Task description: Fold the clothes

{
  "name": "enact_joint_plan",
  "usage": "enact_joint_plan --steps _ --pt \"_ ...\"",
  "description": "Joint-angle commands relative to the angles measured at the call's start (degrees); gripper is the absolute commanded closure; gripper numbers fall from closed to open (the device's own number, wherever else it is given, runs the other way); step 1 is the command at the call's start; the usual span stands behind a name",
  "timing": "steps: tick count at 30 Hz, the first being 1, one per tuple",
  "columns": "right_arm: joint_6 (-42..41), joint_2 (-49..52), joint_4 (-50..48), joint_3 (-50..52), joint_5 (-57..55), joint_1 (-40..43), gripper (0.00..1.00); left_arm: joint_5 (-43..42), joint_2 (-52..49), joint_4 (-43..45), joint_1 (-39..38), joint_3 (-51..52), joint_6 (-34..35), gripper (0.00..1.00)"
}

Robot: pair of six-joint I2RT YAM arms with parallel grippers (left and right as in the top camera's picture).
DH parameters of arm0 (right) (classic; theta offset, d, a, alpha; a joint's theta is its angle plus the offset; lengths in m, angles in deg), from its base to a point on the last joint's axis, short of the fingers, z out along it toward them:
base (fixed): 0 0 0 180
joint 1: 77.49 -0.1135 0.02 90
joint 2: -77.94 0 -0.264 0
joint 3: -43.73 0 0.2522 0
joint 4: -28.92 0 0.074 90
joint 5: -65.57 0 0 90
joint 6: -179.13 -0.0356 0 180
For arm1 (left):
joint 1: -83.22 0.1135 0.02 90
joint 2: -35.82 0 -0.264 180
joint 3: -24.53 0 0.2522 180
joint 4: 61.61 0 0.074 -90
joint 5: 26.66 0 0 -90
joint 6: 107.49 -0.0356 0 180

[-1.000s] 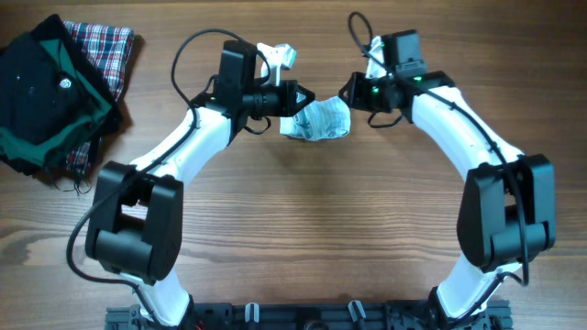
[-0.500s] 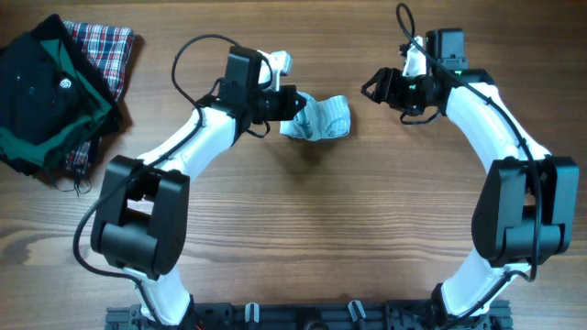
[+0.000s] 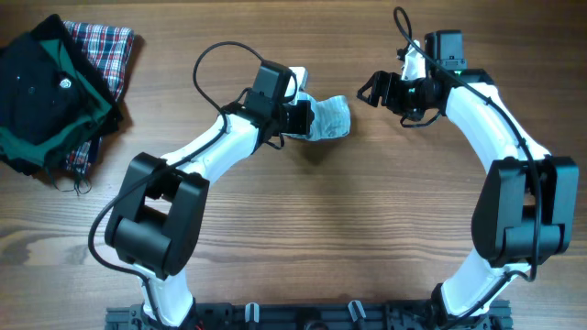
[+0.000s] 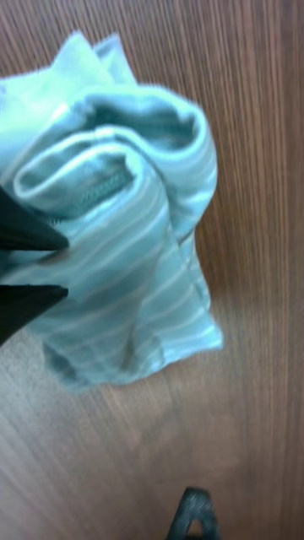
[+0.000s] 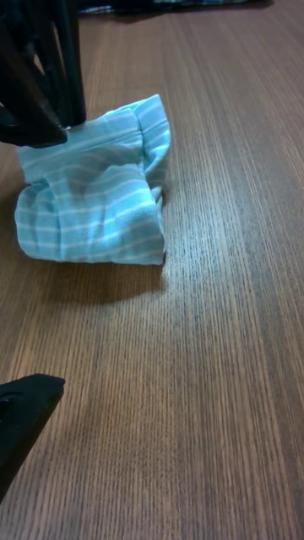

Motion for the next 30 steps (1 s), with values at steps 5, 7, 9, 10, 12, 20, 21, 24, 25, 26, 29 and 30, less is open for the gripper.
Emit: enact_joint_plan --steps 5,7,9,10,12,20,21,24,25,26,29,30 --pt "1.4 1.1 0.1 -1.1 -0.3 -0.1 0.1 3.8 -0.5 0.0 0.1 -0.4 -0.9 0.77" --pt "1.4 1.1 0.1 -1.1 -0.3 -0.1 0.09 3.8 -0.5 0.1 0.1 -0.4 -0.9 0.76" --pt "1.4 1.1 0.1 -1.1 -0.3 -0.1 0.09 3.8 -0.5 0.2 0.1 -0.4 -0.9 0.75" --pt "1.4 1.1 0.1 -1.1 -0.3 -0.1 0.09 3.8 -0.5 0.3 0.0 -0.4 -0.9 0.74" --pt "1.4 1.1 0.1 -1.1 -0.3 -0.1 0.09 3.8 -0.5 0.3 -0.5 -0.4 -0.9 0.74" --pt "1.4 1.1 0.0 -1.1 -0.3 -0.1 0.09 6.4 -0.7 1.5 -2.9 -0.4 -0.9 0.74" --pt "1.4 1.1 0.0 -1.1 -0.3 -0.1 0.09 6.4 -0.8 1.7 -3.0 -0.4 -0.9 0.74" --pt "1.4 1.1 0.0 -1.1 -0.3 -0.1 0.09 6.4 -1.3 1.8 -3.3 -0.4 -1.0 0.74" --pt "1.4 1.1 0.0 -1.1 -0.3 -0.1 0.09 6.4 -1.5 1.8 -3.4 -0.4 -0.9 0.74" --pt "1.4 1.1 0.0 -1.1 -0.3 -0.1 0.09 6.5 -1.5 1.8 -3.4 -0.4 -0.9 0.74" --pt "1.4 1.1 0.0 -1.1 -0.3 -0.1 0.09 8.8 -1.5 1.7 -3.4 -0.4 -0.9 0.77" --pt "1.4 1.1 0.0 -1.1 -0.3 -0.1 0.09 9.1 -1.5 1.7 -3.4 -0.4 -1.0 0.78"
